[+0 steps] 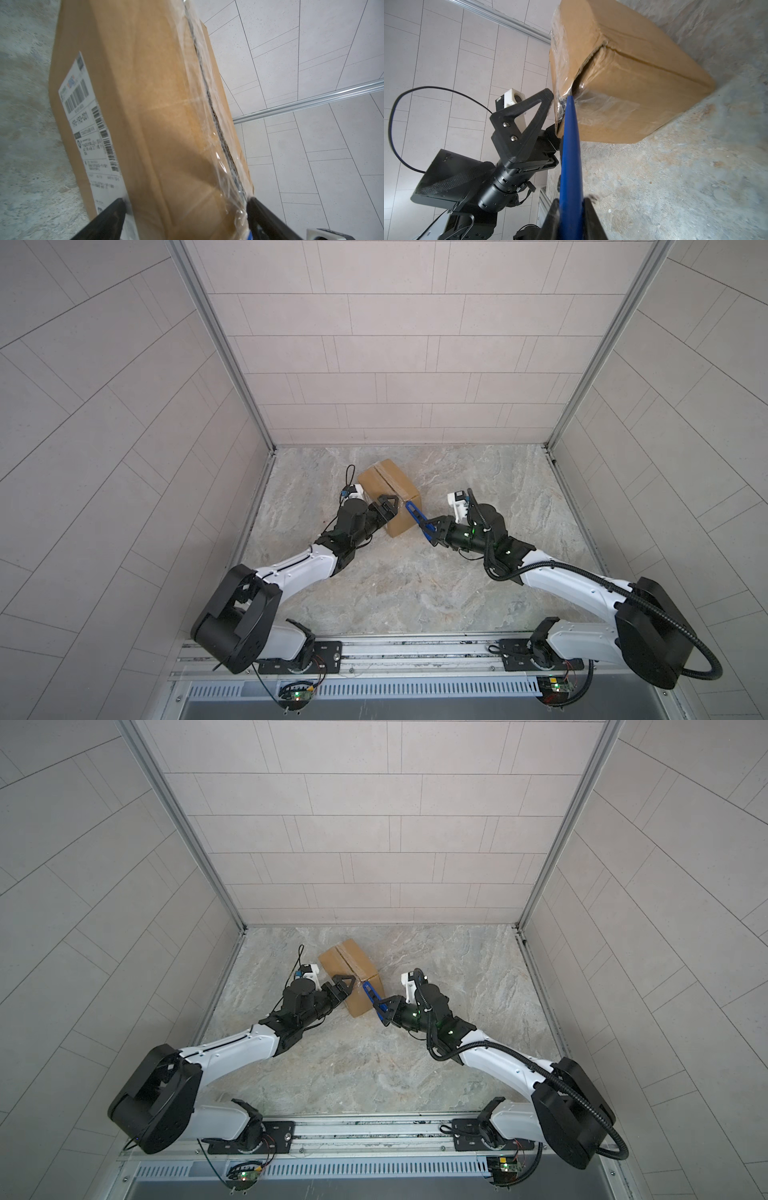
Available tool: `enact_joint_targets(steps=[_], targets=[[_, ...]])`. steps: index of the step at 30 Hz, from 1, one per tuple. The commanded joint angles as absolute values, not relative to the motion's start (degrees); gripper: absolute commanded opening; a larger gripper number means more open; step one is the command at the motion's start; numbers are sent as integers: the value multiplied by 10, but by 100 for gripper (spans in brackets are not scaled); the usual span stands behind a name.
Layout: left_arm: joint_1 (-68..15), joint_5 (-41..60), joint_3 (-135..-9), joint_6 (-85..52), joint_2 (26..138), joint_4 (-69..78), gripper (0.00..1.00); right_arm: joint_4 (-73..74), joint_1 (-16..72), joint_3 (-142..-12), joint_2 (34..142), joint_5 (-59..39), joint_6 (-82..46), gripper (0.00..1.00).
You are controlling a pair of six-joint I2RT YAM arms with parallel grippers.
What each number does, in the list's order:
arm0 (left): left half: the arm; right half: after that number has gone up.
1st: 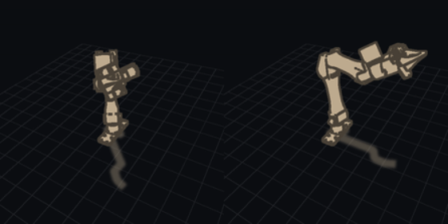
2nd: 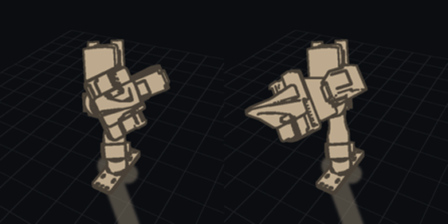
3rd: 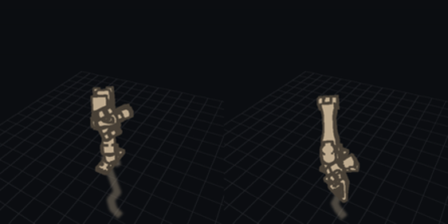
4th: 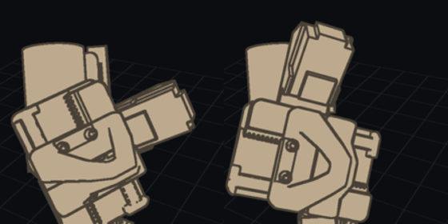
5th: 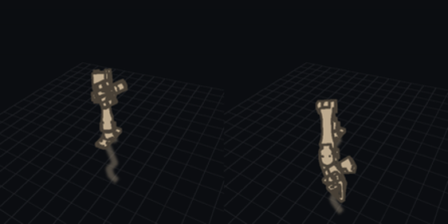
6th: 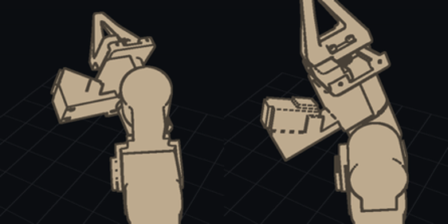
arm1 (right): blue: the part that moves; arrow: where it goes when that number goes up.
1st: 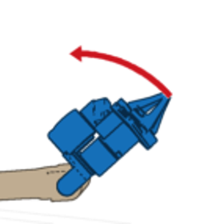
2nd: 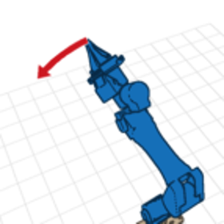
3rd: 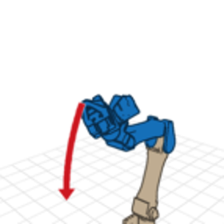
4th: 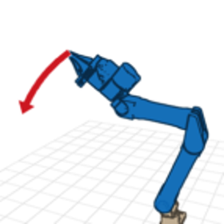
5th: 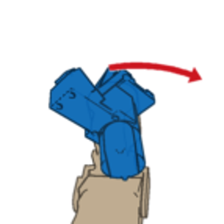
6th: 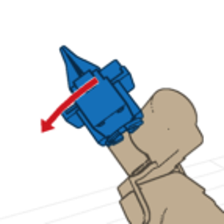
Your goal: Unpack the express box
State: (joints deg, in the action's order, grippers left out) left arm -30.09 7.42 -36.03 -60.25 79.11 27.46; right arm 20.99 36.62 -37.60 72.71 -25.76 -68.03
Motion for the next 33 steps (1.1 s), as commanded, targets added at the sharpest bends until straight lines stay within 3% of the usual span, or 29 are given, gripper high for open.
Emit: enact_joint_targets(steps=[1,12,33], targets=[[-310,85,-372,-607,788,303,94,265,379,-382,744,-286,-693,0],[-310,85,-373,-603,788,300,94,244,369,-400,706,-294,-678,0],[-311,83,-394,-586,778,274,95,289,379,-386,756,-312,-710,0]])
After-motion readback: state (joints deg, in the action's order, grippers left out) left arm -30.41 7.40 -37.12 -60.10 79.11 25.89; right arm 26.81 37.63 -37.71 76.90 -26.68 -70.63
